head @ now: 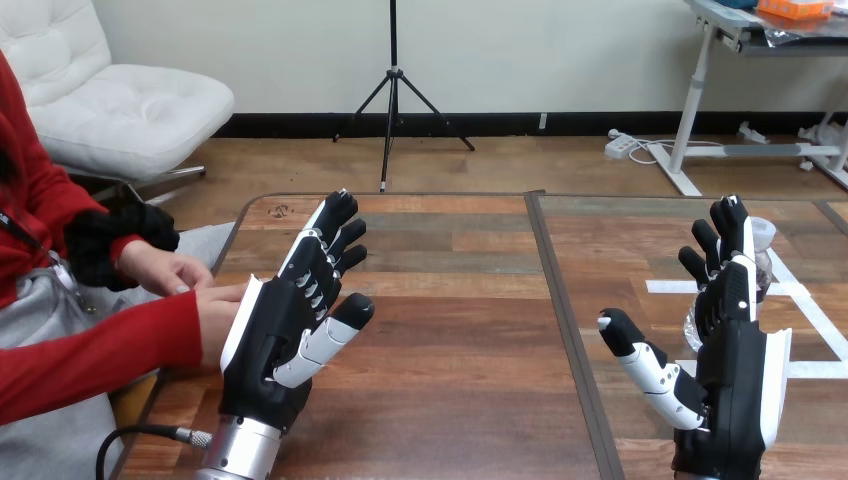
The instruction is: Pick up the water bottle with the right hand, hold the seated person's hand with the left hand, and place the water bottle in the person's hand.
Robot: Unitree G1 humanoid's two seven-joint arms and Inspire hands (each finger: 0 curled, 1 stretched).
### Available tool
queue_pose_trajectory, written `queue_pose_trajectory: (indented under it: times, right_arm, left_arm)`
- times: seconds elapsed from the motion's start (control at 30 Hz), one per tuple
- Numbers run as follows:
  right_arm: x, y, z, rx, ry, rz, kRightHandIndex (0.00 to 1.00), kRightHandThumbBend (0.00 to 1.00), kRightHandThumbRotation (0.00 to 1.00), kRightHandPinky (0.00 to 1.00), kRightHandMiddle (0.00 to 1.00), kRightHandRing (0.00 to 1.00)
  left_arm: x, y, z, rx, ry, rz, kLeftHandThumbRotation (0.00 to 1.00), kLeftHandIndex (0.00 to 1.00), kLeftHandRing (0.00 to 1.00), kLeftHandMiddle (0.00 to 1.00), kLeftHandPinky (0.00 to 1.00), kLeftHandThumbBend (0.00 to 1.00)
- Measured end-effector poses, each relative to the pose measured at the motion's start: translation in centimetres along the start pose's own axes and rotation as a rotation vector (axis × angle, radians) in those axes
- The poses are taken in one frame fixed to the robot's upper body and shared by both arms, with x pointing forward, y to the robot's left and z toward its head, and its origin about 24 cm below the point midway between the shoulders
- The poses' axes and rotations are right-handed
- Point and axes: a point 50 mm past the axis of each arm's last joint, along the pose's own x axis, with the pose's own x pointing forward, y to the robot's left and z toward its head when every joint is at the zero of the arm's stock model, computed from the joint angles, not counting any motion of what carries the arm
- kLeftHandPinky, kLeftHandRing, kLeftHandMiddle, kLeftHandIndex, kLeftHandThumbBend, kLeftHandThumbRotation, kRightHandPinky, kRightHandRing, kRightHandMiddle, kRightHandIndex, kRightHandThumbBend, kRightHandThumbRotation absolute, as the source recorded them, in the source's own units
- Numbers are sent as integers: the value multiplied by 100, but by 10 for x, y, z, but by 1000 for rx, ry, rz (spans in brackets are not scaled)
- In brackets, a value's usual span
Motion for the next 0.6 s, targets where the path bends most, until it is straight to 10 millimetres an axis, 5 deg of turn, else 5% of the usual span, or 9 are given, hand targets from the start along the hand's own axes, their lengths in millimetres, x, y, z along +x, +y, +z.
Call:
queue_pose_trajectory:
  times: [0.6]
  right_arm:
    - [1,-2,0,-6,-1,-2,97,100,55,90,97,95]
  left_arm:
    - [0,0,0,2,-3,-1,65,94,94,96,90,100]
